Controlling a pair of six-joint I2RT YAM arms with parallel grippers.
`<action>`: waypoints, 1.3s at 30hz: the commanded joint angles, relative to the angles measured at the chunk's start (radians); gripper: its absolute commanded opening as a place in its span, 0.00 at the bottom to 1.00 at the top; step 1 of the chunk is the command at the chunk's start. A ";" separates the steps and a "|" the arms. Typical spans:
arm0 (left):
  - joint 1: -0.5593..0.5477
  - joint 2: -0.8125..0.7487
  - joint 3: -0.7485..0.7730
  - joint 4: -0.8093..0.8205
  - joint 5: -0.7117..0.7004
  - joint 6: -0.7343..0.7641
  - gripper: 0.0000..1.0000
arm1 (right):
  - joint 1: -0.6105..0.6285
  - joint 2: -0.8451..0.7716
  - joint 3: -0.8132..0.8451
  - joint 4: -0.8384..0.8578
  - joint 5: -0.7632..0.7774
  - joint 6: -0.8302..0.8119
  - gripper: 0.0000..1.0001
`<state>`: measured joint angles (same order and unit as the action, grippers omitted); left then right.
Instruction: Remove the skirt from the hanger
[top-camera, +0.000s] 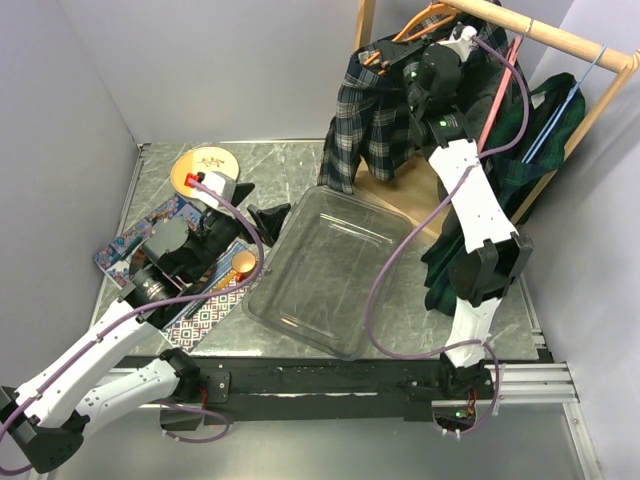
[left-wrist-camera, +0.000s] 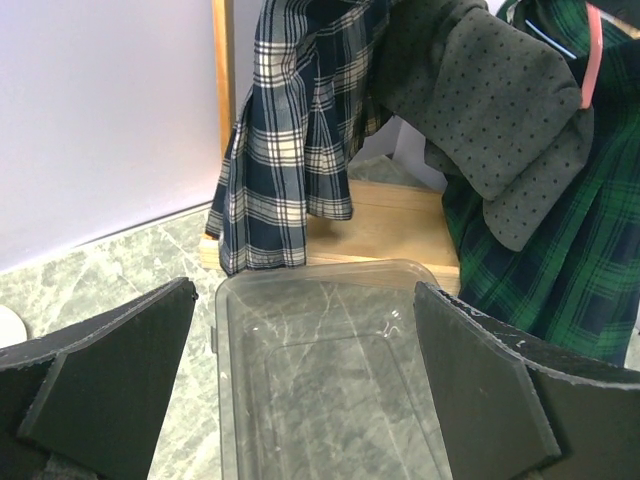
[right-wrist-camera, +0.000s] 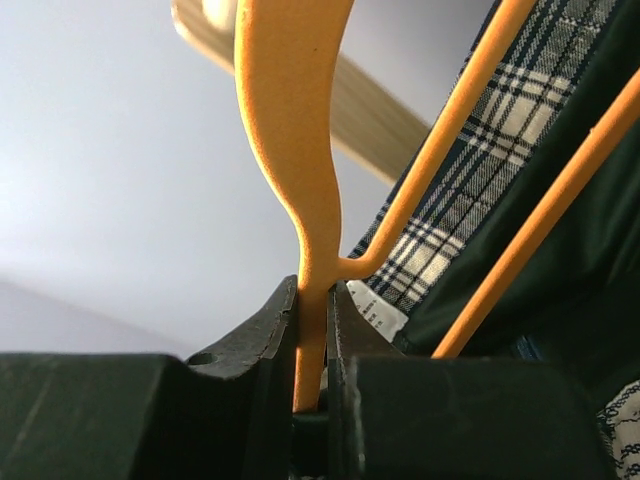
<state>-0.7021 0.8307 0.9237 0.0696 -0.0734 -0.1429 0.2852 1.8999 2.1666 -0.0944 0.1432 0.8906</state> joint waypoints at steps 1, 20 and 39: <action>-0.008 -0.031 -0.014 0.055 0.053 0.068 0.98 | 0.003 -0.168 -0.037 0.127 -0.137 0.033 0.00; -0.010 0.229 0.391 -0.077 0.343 -0.075 0.97 | 0.101 -0.619 -0.504 0.255 -0.301 0.318 0.00; -0.112 0.301 0.156 0.095 0.317 -0.238 0.01 | 0.164 -0.838 -0.755 0.306 -0.252 0.366 0.00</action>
<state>-0.7979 1.1629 1.0695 0.1566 0.2794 -0.3843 0.4496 1.1122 1.3891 0.0574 -0.1314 1.2633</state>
